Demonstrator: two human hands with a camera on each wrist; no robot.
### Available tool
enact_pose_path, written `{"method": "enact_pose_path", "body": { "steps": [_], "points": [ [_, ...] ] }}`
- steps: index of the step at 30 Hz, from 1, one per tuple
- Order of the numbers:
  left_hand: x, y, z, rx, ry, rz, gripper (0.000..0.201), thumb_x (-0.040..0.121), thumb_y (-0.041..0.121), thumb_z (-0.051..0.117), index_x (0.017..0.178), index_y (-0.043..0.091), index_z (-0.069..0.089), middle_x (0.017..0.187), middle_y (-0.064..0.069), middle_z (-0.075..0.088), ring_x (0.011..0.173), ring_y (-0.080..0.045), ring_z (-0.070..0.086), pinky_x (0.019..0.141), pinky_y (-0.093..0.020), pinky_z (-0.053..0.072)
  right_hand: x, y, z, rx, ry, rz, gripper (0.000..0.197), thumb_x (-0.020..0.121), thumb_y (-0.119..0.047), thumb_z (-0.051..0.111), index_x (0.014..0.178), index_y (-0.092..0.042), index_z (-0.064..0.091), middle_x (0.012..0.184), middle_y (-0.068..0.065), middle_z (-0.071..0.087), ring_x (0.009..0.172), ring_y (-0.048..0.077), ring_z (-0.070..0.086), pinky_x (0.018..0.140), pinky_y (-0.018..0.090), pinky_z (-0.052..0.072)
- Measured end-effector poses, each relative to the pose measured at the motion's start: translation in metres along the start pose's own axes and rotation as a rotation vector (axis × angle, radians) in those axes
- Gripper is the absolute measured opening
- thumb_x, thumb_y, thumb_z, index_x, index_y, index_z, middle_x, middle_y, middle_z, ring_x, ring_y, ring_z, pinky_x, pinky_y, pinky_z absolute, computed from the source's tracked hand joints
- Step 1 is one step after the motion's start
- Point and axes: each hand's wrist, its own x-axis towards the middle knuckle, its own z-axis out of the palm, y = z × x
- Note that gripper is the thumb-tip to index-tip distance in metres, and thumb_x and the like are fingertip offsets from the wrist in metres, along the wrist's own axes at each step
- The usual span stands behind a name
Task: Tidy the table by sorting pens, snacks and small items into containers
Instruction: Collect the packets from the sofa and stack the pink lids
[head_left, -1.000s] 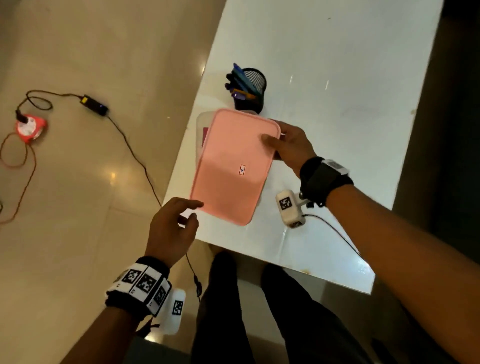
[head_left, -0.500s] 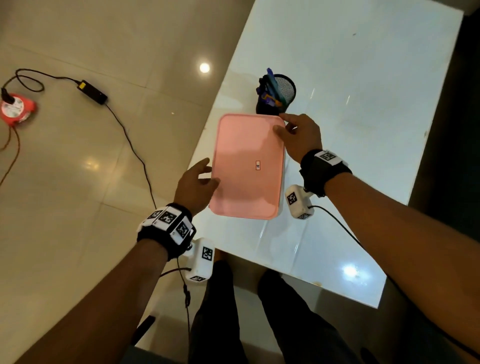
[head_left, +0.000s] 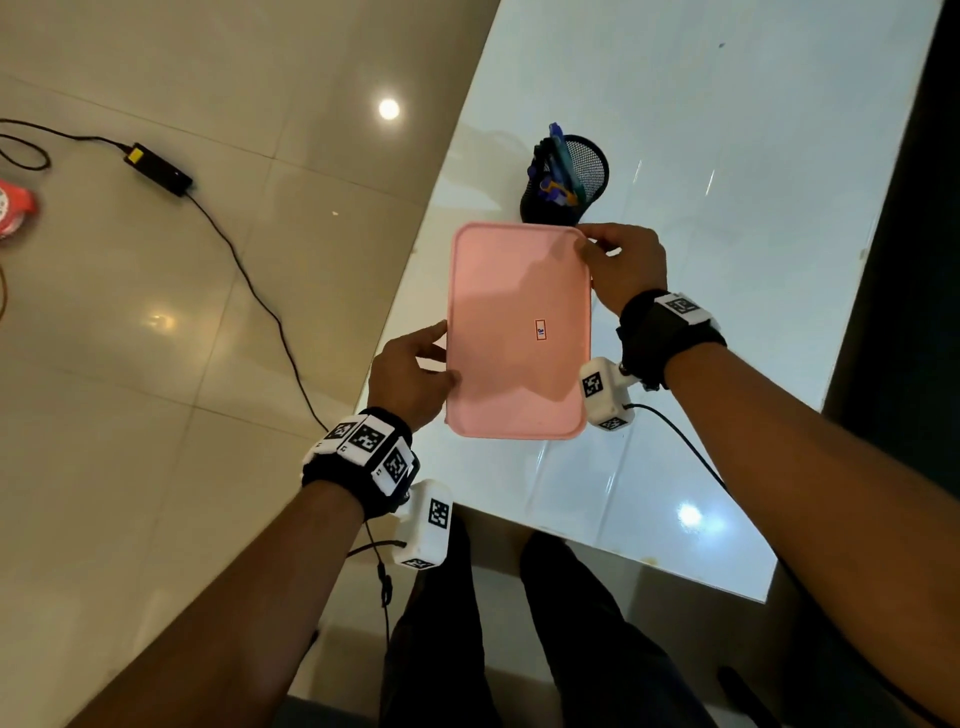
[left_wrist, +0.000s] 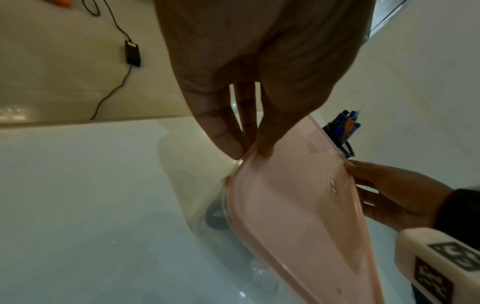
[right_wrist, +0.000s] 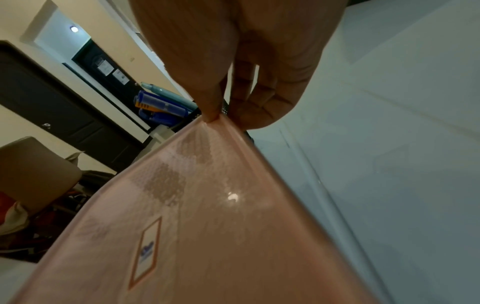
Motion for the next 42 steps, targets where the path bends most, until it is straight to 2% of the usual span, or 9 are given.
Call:
{"method": "enact_pose_path", "body": {
  "steps": [5,11,13,17,21,25,29,37,42],
  "points": [
    [0.008,0.006,-0.005,0.08,-0.042,0.01,0.07,0.066,0.005,0.077,0.126,0.035,0.06,0.086,0.013,0.069,0.082,-0.019,0.068,0.077,-0.044,0.059,0.006,-0.006,-0.012,0.057,-0.101,0.108,0.022,0.091,-0.025,0.068,0.111,-0.021,0.073,0.083,0.005,0.07,0.073,0.023,0.071,0.073,0.04,0.062],
    [0.031,0.034,-0.016,0.317,-0.182,0.024,0.062,0.058,0.007,0.085,0.112,0.024,0.061,0.088,0.006,0.071,0.08,-0.022,0.068,0.076,-0.043,0.059,0.008,-0.016,-0.022,0.06,-0.196,0.156,0.019,0.091,-0.024,0.068,0.109,-0.023,0.072,0.09,0.012,0.073,0.076,0.024,0.072,0.07,0.035,0.061],
    [0.045,0.049,-0.018,0.269,-0.197,0.007,0.051,0.066,0.009,0.085,0.11,0.017,0.061,0.088,-0.002,0.07,0.078,-0.026,0.068,0.073,-0.043,0.06,0.005,-0.011,-0.019,0.013,-0.163,0.134,0.022,0.092,-0.031,0.066,0.113,-0.024,0.07,0.092,0.009,0.072,0.083,0.025,0.072,0.075,0.034,0.059],
    [0.076,0.078,-0.022,0.039,-0.122,-0.007,0.048,0.085,0.018,0.072,0.129,0.014,0.055,0.096,-0.012,0.068,0.077,-0.024,0.068,0.066,-0.037,0.058,-0.019,0.0,-0.013,-0.037,-0.136,0.119,0.047,0.093,-0.045,0.06,0.137,-0.029,0.052,0.102,-0.001,0.063,0.099,0.015,0.058,0.096,0.031,0.045],
    [0.097,0.095,-0.019,0.017,-0.117,0.032,0.033,0.09,0.023,0.066,0.123,0.022,0.063,0.094,-0.007,0.063,0.078,-0.022,0.066,0.07,-0.036,0.058,-0.052,0.021,-0.008,0.074,-0.112,0.18,0.034,0.091,-0.042,0.063,0.124,-0.034,0.06,0.098,-0.002,0.065,0.091,0.023,0.068,0.088,0.045,0.056],
    [0.105,0.097,-0.018,-0.033,-0.136,-0.001,0.023,0.09,0.018,0.067,0.113,0.018,0.069,0.082,-0.002,0.063,0.07,-0.018,0.063,0.063,-0.03,0.055,-0.078,0.037,-0.005,0.108,-0.1,0.218,0.029,0.094,-0.032,0.06,0.122,-0.038,0.063,0.093,-0.007,0.069,0.081,0.014,0.071,0.086,0.042,0.057],
    [0.107,0.099,-0.018,-0.086,-0.15,-0.052,0.019,0.089,0.015,0.068,0.107,0.02,0.07,0.078,0.001,0.062,0.064,-0.015,0.06,0.057,-0.023,0.053,-0.085,0.036,0.0,0.081,-0.088,0.261,0.033,0.094,-0.034,0.058,0.126,-0.039,0.063,0.099,-0.009,0.07,0.087,0.016,0.069,0.091,0.038,0.054],
    [0.098,0.081,-0.015,0.086,-0.099,0.093,0.032,0.091,0.031,0.064,0.122,0.024,0.061,0.089,-0.004,0.058,0.082,-0.03,0.066,0.064,-0.04,0.059,-0.081,0.034,-0.006,0.051,-0.171,0.323,0.03,0.094,-0.043,0.057,0.121,-0.036,0.066,0.103,-0.004,0.071,0.088,0.02,0.07,0.095,0.04,0.052],
    [0.041,0.023,-0.012,0.098,-0.164,0.127,0.042,0.087,0.03,0.069,0.122,0.036,0.047,0.09,0.006,0.059,0.079,-0.025,0.064,0.074,-0.047,0.058,-0.13,0.051,0.004,0.137,-0.109,0.372,0.027,0.091,-0.053,0.056,0.108,-0.034,0.066,0.09,-0.008,0.07,0.085,0.018,0.069,0.086,0.043,0.055]
  ]
}}
